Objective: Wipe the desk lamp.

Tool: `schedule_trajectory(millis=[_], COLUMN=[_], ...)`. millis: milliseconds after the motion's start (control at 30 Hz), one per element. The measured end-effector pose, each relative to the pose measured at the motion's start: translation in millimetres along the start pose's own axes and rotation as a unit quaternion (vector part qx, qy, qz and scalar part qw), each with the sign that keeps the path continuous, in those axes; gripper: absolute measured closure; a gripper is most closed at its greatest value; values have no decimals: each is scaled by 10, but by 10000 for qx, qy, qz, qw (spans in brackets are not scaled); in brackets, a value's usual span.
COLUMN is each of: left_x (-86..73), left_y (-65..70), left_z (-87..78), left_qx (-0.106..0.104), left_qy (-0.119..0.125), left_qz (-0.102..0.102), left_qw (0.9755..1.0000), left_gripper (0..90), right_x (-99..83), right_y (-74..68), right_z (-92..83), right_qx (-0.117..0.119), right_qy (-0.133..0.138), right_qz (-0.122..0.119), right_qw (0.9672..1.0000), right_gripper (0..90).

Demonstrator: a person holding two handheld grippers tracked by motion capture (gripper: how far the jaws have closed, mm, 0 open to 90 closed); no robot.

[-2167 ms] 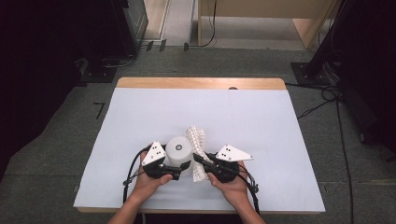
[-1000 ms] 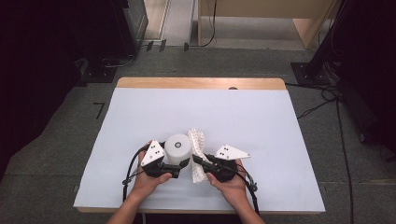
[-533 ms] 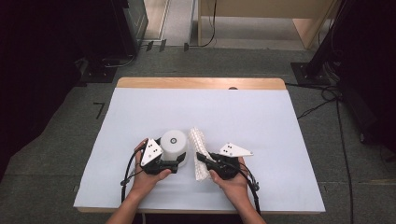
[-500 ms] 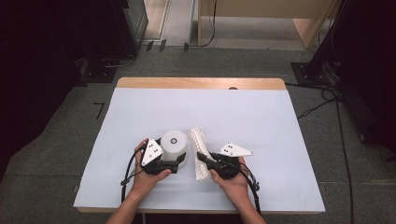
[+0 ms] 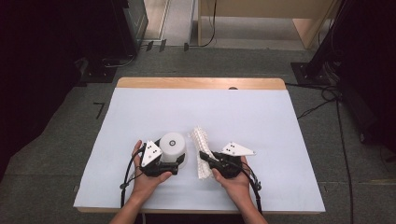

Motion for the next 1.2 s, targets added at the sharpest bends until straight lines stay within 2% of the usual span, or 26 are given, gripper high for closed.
schedule_trajectory(millis=[133, 200, 233, 333, 433, 533, 633, 667, 767, 833, 867, 1000, 1200], left_x=[-46, -52, -46, -49, -31, 45, 145, 160, 159, 138, 127, 60, 11], left_y=[52, 51, 43, 23, -15, -26, -20, -21, 10, 46, 67, 180, 269], left_z=[47, 60, 56, 47, 38, -6, -73, -84, -95, -83, -75, -33, -4], left_qx=[440, 644, 660, 545, 357, -99, -576, -672, -881, -935, -945, -973, -1039], left_qy=[-195, -198, -178, -188, -162, 15, 255, 276, 264, 205, 166, 15, -125], left_qz=[-57, -54, -91, -109, -285, -454, -723, -726, -620, -494, -452, -66, 187], left_qw=[9988, 9977, 9976, 9983, 9988, 9989, 9954, 9947, 9938, 9942, 9944, 9952, 9943], left_gripper=[42, 50, 82, 87, 88, 88, 88, 89, 89, 89, 89, 89, 89], right_x=[-12, -24, -33, -66, -116, -176, -216, -220, -197, -166, -141, -30, 169], right_y=[-2, -2, -3, -12, -29, -70, -128, -145, -183, -208, -224, -265, -320], right_z=[5, 17, 24, 50, 94, 150, 205, 214, 214, 195, 177, 119, -20], right_qx=[0, -1, 1, 8, 38, 95, 138, 150, 212, 241, 251, 285, 317], right_qy=[-22, -34, -41, -99, -193, -304, -381, -390, -326, -275, -242, -72, 285], right_qz=[25, 0, -1, 2, 25, -16, -93, -115, -161, -183, -169, -261, -391], right_qw=[10000, 10000, 10000, 10000, 9998, 9995, 9991, 9991, 9991, 9992, 9992, 9992, 9983], right_gripper=[787, 787, 786, 786, 786, 786, 787, 787, 787, 787, 788, 788, 789])
Point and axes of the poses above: each handheld gripper's, and its own axes: z roughly forward along the jaws, x roughly out of its top, y roughly to its right, the point moved 10 cm from there along z, roughly forward along the jaws, and after that the axes turned 6 degrees about x, right-handed, at the moved point
